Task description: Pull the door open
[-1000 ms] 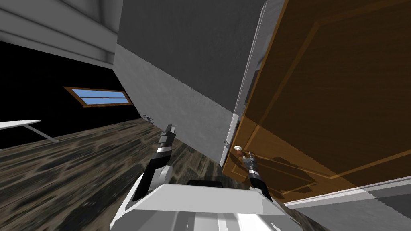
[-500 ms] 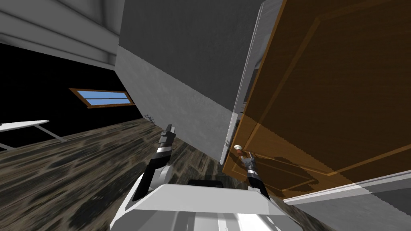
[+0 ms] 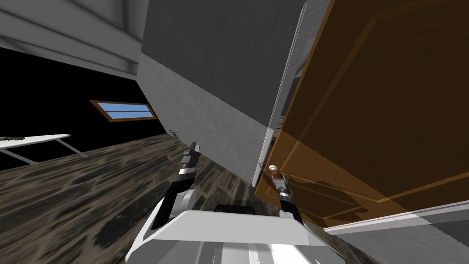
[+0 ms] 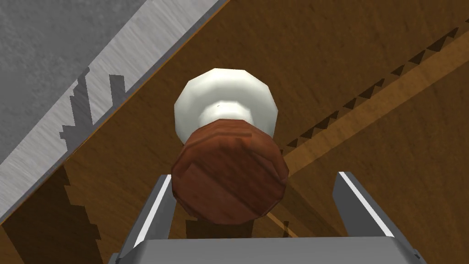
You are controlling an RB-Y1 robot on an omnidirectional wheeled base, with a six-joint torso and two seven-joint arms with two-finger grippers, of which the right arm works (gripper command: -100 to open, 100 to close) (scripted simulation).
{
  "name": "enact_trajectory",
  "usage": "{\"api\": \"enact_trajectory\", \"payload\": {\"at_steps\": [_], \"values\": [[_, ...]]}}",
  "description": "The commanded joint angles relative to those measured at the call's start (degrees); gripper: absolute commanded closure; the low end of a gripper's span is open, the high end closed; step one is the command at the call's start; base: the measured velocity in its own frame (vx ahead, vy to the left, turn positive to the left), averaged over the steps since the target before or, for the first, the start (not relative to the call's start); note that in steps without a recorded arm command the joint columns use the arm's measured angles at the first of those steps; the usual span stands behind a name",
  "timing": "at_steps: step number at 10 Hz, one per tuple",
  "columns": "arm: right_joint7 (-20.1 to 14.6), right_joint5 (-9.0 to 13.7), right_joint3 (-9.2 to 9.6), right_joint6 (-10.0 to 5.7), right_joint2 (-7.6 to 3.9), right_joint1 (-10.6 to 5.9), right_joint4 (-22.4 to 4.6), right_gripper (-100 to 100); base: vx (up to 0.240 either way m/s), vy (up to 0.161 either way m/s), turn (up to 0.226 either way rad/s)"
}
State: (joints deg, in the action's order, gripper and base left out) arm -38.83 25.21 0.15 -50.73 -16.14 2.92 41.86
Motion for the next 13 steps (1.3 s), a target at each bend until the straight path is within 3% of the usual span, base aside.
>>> {"api": "enact_trajectory", "payload": {"at_steps": [1,2,7,13], "values": [[-2.86,1.30,0.87,0.02,0.20,-0.40,0.32,-100,-0.046,0.011,0.019],[-2.95,1.30,0.87,0.02,0.20,-0.40,0.32,-100,-0.048,0.009,0.005],[-11.35,6.16,3.66,1.00,0.84,-0.98,1.55,-100,-0.063,0.000,0.013],[-19.42,9.68,5.68,1.71,1.30,-1.40,2.45,-100,-0.057,-0.004,0.010]]}}
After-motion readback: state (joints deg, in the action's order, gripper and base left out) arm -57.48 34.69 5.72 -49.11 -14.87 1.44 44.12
